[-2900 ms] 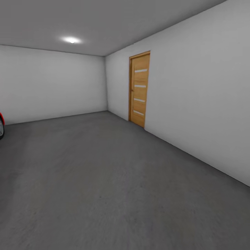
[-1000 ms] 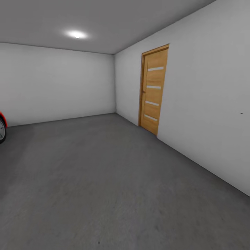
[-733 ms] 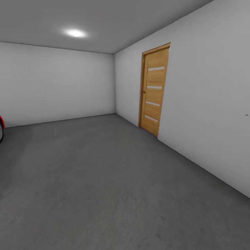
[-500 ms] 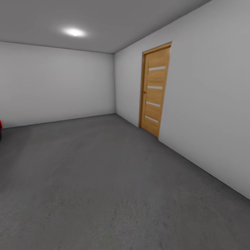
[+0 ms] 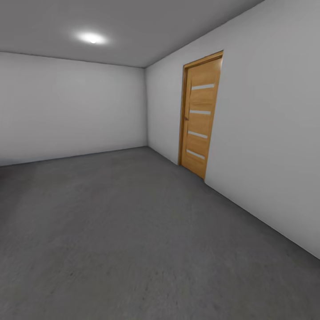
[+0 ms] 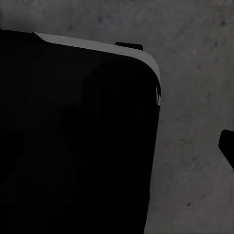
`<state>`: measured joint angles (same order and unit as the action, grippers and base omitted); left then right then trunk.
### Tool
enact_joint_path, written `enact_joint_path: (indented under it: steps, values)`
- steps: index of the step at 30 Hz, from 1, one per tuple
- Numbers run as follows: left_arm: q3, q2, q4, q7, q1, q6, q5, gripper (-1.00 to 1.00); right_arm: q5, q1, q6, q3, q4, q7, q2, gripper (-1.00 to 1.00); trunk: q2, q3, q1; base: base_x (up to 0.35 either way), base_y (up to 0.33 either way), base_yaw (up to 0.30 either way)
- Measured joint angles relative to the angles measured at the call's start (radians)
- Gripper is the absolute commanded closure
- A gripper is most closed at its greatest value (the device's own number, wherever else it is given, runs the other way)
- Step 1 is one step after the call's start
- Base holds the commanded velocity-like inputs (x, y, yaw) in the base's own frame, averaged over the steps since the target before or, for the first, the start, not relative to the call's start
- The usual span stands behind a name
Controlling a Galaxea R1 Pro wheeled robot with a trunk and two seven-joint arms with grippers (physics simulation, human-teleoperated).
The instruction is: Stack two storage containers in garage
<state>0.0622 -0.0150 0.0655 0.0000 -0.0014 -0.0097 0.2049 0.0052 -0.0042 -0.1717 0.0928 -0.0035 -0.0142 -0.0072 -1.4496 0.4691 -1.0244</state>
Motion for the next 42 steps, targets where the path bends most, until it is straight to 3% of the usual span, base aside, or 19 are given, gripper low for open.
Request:
enact_joint_path:
  steps: [42]
  values:
    - [0.0,-0.003,-0.001,0.0,0.0,0.0,-0.001,-1.0,0.002,0.0,-0.001,0.004,0.0,0.0,-0.002,-1.0,0.0,0.0,0.0,0.322,0.0,0.0]
